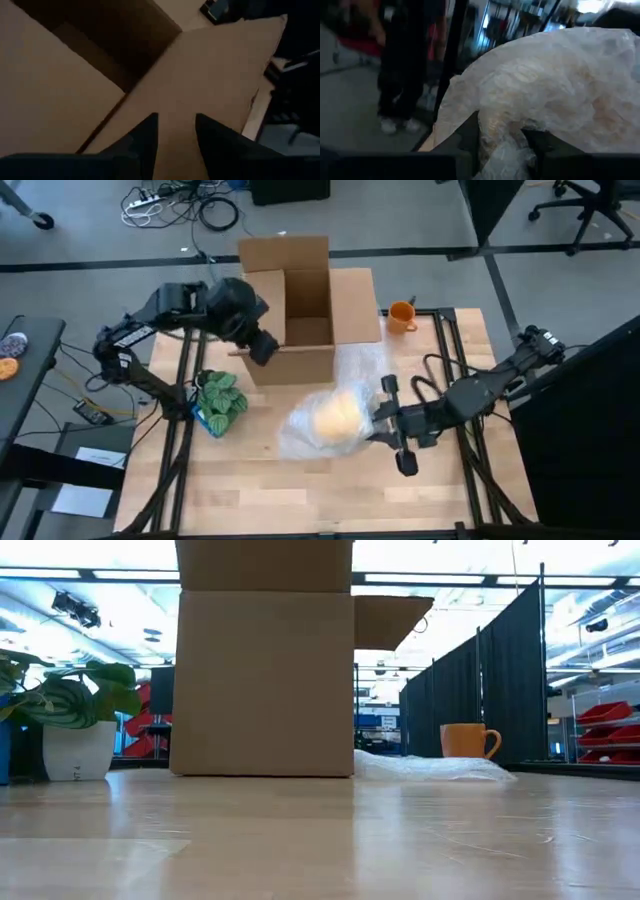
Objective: Wrap mug
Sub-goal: Put the wrapped yellow mug into the brown cardboard box
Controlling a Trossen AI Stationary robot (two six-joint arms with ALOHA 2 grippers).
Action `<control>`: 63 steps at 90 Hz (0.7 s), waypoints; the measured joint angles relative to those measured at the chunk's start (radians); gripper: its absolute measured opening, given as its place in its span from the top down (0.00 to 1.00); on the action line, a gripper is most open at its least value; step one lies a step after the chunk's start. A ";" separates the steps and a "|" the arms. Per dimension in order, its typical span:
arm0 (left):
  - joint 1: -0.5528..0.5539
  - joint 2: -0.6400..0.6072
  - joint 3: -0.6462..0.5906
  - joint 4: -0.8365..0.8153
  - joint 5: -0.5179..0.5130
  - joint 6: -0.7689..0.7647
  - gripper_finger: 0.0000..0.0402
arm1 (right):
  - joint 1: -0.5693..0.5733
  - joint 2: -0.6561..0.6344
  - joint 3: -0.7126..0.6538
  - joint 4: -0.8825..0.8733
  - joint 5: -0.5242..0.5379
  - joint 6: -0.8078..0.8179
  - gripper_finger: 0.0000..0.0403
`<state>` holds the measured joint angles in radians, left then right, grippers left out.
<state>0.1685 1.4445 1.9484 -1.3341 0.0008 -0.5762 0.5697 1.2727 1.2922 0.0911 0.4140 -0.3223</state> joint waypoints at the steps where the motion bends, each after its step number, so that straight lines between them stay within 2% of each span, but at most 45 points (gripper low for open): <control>1: -0.007 0.000 -0.004 0.000 -0.008 0.000 0.71 | 0.000 -0.003 0.000 0.011 -0.001 -0.009 0.85; 13: -0.093 0.002 -0.044 -0.004 -0.084 0.000 0.71 | -0.004 -0.041 0.000 0.135 -0.013 -0.105 0.85; 28: -0.197 0.001 -0.101 0.001 -0.191 -0.006 0.71 | -0.053 -0.076 0.001 0.199 -0.010 -0.174 0.85; 48: -0.319 0.001 -0.210 0.047 -0.344 -0.034 0.71 | -0.206 -0.097 0.001 0.211 0.041 -0.170 0.85; 63: -0.374 0.001 -0.329 0.161 -0.369 -0.033 0.71 | -0.349 -0.063 0.001 0.194 0.042 -0.142 0.85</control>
<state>-0.2055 1.4456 1.6194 -1.1729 -0.3679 -0.6093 0.2204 1.2099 1.2930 0.2850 0.4559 -0.4640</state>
